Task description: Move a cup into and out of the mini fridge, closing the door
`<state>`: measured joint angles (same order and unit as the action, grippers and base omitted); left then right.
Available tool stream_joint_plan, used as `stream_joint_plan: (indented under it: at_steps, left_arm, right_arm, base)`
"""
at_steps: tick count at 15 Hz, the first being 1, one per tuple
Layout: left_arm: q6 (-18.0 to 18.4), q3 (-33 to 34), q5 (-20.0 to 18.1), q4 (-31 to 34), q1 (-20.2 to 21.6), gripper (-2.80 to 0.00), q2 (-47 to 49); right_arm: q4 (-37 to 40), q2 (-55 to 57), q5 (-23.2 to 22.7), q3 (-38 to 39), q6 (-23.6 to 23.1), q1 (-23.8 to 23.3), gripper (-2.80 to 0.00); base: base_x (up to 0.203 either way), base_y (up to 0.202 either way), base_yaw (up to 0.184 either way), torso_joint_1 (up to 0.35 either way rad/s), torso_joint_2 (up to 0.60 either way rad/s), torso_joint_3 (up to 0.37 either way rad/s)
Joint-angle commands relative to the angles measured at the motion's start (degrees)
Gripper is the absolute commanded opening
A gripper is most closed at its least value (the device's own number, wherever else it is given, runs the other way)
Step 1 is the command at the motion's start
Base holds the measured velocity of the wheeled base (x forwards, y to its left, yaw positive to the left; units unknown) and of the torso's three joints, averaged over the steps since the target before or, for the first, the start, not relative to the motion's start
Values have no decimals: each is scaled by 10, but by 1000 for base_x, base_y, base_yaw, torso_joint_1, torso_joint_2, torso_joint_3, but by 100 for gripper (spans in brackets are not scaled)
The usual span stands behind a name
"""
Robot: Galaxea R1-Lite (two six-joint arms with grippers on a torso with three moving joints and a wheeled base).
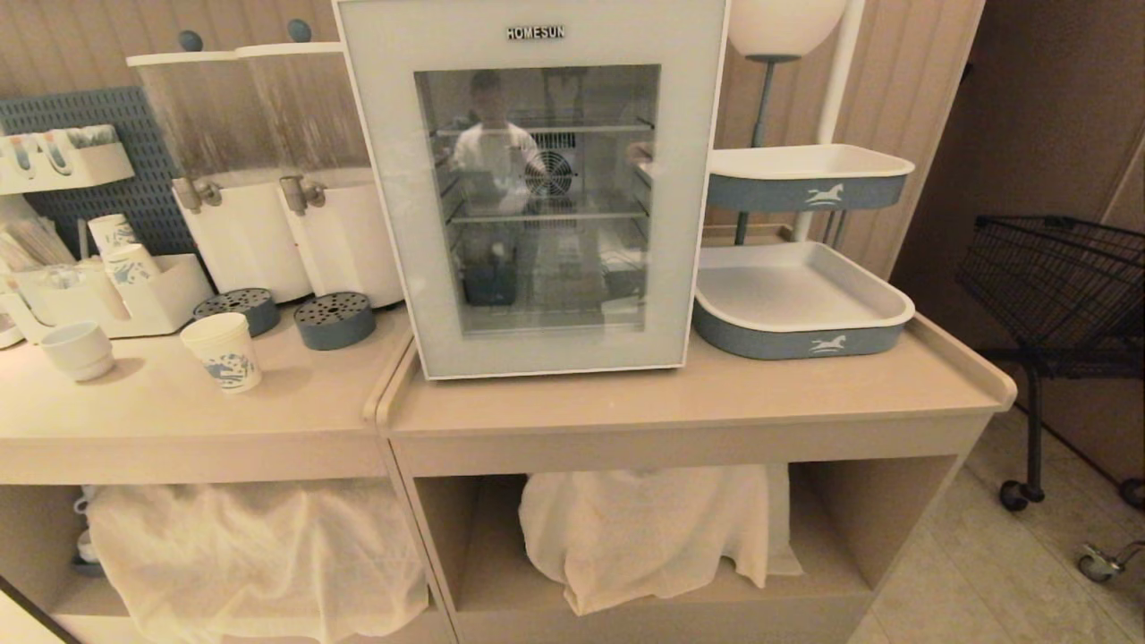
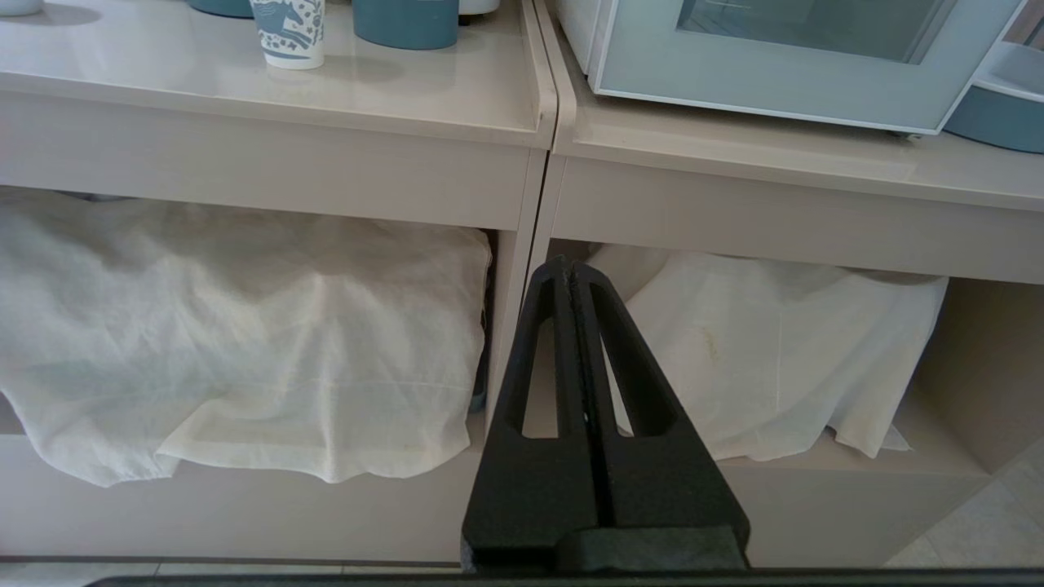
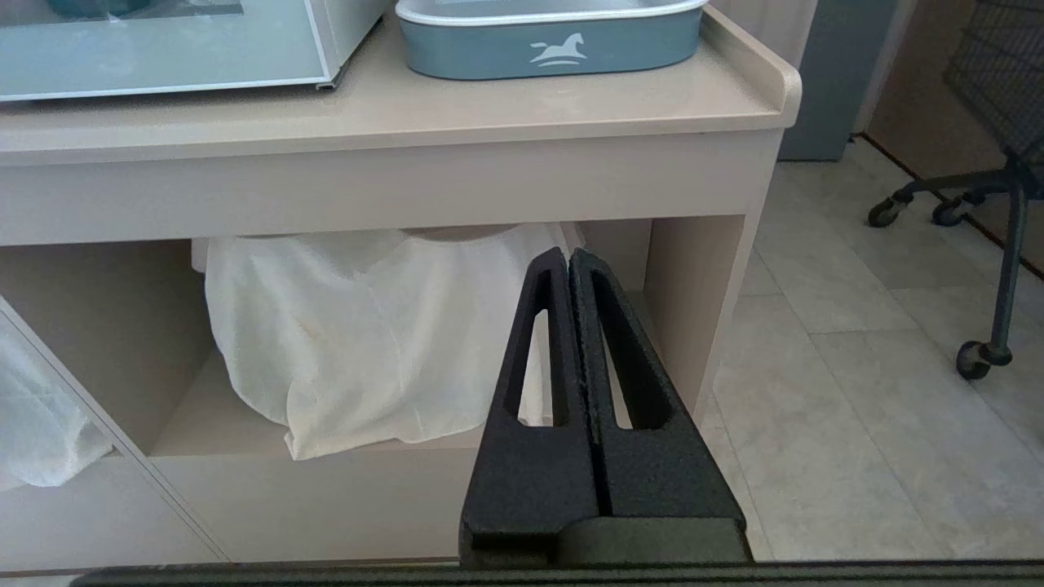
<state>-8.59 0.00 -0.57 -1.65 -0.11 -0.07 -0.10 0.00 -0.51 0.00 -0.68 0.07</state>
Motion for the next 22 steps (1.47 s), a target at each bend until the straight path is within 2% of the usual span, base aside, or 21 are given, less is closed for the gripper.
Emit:
stream_joint_plan:
  at_steps: [1, 7, 8, 11, 17, 22]
  left_arm:
    - [0, 23, 0, 0, 0, -280, -2]
    - [5, 23, -1, 2, 0, -280, -1]
    - [32, 23, -5, 0, 0, -280, -1]
    - [48, 23, -8, -2, -1, -280, -1]
    - [50, 23, -8, -2, -1, -280, -2]
    - [45, 23, -8, -2, -1, -280, -2]
  right_arm:
    - [1, 0, 0, 0, -2, 0, -280]
    - [1, 0, 1, 0, 1, 0, -280]
    - [1, 0, 1, 0, 1, 0, -280]
    - [0, 0, 1, 0, -1, 0, -280]
    - [0, 0, 0, 0, -2, 0, -280]
    - [0, 0, 0, 0, -2, 0, -280]
  base:
    - [0, 0, 0, 0, 0, 0]
    - [0, 0, 0, 0, 0, 0]
    - [0, 0, 0, 0, 0, 0]
    - [0, 0, 0, 0, 0, 0]
    - [0, 0, 0, 0, 0, 0]
    - [1, 144, 8, 4, 1, 4]
